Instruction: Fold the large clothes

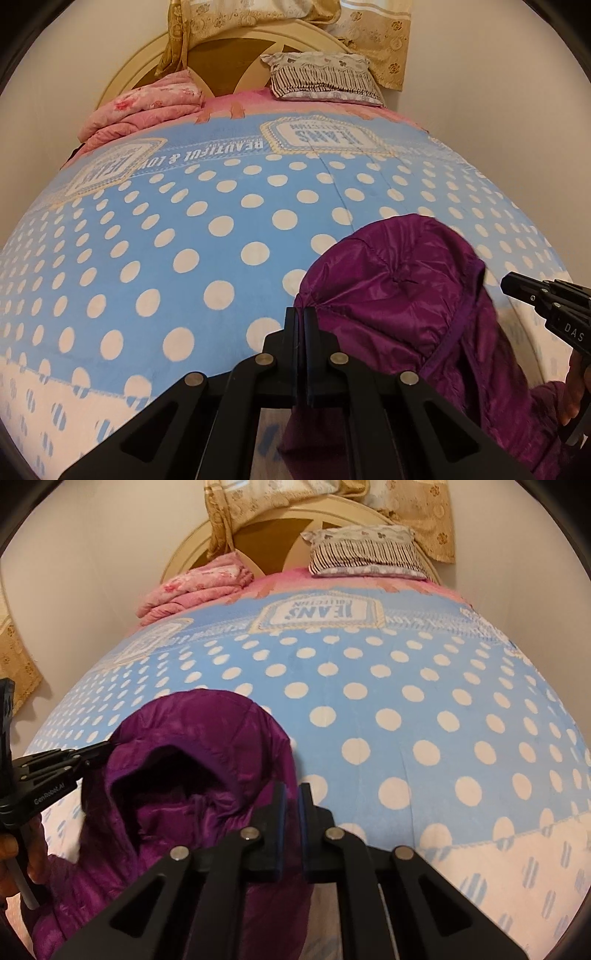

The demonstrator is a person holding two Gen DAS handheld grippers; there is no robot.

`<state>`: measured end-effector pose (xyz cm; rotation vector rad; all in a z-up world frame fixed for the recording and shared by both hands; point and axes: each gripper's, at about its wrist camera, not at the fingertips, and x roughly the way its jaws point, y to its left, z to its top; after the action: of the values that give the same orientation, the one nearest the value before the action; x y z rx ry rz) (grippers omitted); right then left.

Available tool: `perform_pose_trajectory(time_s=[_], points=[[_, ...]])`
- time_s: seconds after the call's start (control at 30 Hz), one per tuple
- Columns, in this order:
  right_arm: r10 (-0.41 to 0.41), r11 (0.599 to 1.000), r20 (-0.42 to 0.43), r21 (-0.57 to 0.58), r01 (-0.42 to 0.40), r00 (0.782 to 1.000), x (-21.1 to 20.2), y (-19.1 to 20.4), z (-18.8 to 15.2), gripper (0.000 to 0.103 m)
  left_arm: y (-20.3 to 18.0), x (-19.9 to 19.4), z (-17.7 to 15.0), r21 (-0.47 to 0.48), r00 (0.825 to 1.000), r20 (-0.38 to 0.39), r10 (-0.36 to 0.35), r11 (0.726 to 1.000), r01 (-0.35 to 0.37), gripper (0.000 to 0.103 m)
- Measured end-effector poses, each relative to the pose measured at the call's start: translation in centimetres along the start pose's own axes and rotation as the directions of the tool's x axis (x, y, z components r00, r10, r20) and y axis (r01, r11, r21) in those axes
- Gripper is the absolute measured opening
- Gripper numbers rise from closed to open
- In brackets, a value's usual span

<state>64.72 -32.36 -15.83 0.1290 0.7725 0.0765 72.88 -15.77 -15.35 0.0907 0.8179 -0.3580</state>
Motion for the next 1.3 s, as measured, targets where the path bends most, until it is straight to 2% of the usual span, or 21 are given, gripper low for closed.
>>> perform_pose_trajectory(time_s=[0.17,0.27,0.33,0.37,0.4,0.43,0.5,0.6,0.73,0.77,0.83,0.87,1.0,1.07,1.3], points=[[0.015,0.999,0.004,-0.038,-0.015,1.000,-1.8,1.2,-0.7,0.008,-1.3,-2.7,-0.3,0.035,0.999,0.033,-0.026,0.999,0.024,0.001],[0.060,0.998,-0.047,-0.009,-0.061,0.997,-1.4,1.1,-0.6,0.008,-2.1,-3.1,-0.3,0.070,0.999,0.039,-0.003,0.998,0.000,0.001],[0.055,0.998,-0.046,0.010,-0.054,0.997,-1.1,0.7,-0.5,0.010,-1.9,-2.7,-0.5,0.074,0.999,0.037,0.019,0.997,-0.022,0.001],[0.034,0.999,-0.031,0.013,-0.034,0.999,-0.9,0.6,-0.4,0.020,-1.7,-2.1,-0.6,0.074,0.999,0.035,0.041,0.996,-0.044,0.001],[0.018,1.000,-0.026,0.021,-0.018,0.999,-0.5,0.4,-0.2,0.045,-1.5,-1.7,-0.8,0.074,0.998,0.029,0.057,0.996,-0.059,0.001],[0.010,0.999,-0.025,0.034,-0.009,1.000,0.1,0.1,-0.1,0.055,-1.1,-0.9,-0.9,0.068,0.997,0.017,0.080,0.994,-0.081,0.001],[0.010,0.999,-0.032,0.046,-0.008,0.999,1.2,-0.2,0.3,0.057,-0.2,0.7,-1.0,0.053,0.994,-0.008,0.111,0.993,-0.110,0.001],[0.010,0.999,-0.040,0.053,-0.008,0.999,2.9,-0.8,1.0,0.057,0.8,2.8,-0.8,0.029,0.995,-0.025,0.098,0.995,-0.098,0.001],[0.030,0.999,-0.080,0.038,-0.027,0.996,5.6,-1.0,1.3,0.057,0.6,5.2,-1.3,0.046,0.995,-0.049,0.088,0.995,-0.086,0.001],[0.034,0.999,-0.108,0.039,-0.030,0.994,6.5,-1.1,1.2,0.057,0.5,5.6,-1.5,0.050,0.995,-0.052,0.087,0.995,-0.085,0.001],[0.058,0.997,-0.162,0.050,-0.051,0.985,7.8,-1.3,0.6,0.039,0.4,5.9,-1.7,0.053,0.994,-0.055,0.091,0.995,-0.088,0.001],[0.060,0.998,-0.160,0.040,-0.055,0.985,7.8,-1.0,0.5,0.010,0.4,5.8,-1.6,0.053,0.995,-0.055,0.089,0.995,-0.086,0.001],[0.067,0.997,-0.091,-0.023,-0.069,0.994,5.0,0.4,0.6,0.007,0.2,4.2,-1.0,0.075,0.996,-0.011,0.091,0.993,-0.090,0.001],[0.073,0.996,-0.030,-0.045,-0.075,0.997,2.1,0.8,0.7,0.006,0.4,2.6,-0.5,0.067,0.996,0.010,0.084,0.994,-0.084,0.001],[0.059,0.991,0.135,-0.124,-0.042,0.989,-6.8,2.4,-1.1,0.006,0.0,-5.9,-0.2,0.063,0.991,0.132,0.017,0.998,-0.026,0.001]])
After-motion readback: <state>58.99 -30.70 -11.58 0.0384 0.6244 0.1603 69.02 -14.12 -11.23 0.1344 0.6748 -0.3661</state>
